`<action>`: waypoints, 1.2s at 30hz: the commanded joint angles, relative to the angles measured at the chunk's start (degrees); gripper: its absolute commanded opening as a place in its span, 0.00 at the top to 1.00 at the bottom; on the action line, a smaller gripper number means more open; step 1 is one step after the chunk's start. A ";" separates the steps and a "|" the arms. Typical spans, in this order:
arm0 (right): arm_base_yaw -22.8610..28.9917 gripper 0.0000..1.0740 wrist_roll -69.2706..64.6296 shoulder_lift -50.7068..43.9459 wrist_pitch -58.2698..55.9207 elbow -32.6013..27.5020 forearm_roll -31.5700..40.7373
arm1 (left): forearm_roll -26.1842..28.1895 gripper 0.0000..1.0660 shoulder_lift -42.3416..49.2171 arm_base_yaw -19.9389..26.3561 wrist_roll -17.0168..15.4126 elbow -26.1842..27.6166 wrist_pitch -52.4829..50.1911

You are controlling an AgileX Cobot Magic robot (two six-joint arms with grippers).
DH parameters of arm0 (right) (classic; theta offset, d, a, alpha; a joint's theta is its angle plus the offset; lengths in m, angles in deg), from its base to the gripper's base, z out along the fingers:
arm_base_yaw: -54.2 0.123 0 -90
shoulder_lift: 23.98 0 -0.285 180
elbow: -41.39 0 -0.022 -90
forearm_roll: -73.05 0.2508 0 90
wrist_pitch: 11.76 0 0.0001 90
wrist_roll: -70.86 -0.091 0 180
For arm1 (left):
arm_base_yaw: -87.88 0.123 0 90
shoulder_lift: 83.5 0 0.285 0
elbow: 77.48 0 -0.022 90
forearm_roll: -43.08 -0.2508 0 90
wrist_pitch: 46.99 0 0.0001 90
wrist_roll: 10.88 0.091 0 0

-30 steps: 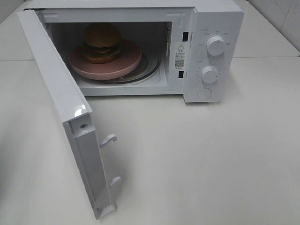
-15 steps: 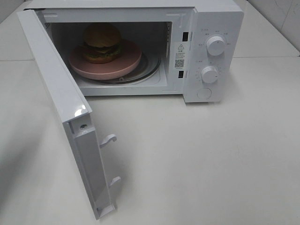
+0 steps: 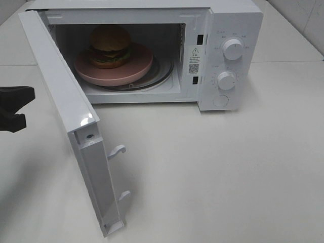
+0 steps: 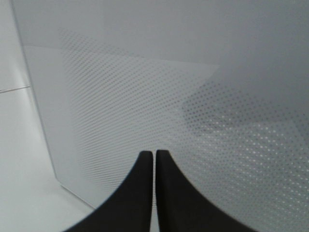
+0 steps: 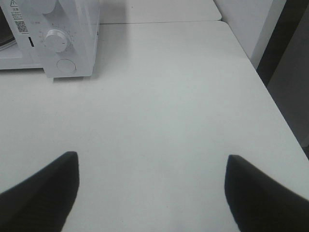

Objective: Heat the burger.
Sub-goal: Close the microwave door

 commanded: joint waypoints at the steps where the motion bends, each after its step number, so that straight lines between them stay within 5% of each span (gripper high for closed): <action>1: -0.29 0.32 -0.06 -1.72 0.34 -0.06 0.34 | 0.23 1.00 -1.20 -1.60 -0.34 1.38 -0.52; 10: -0.29 0.32 -0.06 -1.72 0.34 -0.06 0.34 | 4.30 1.00 -2.69 -6.47 2.58 2.92 0.92; 36: -0.29 0.32 -0.06 -1.72 0.34 -0.06 0.34 | 10.20 1.00 -7.45 -8.54 6.47 7.56 0.86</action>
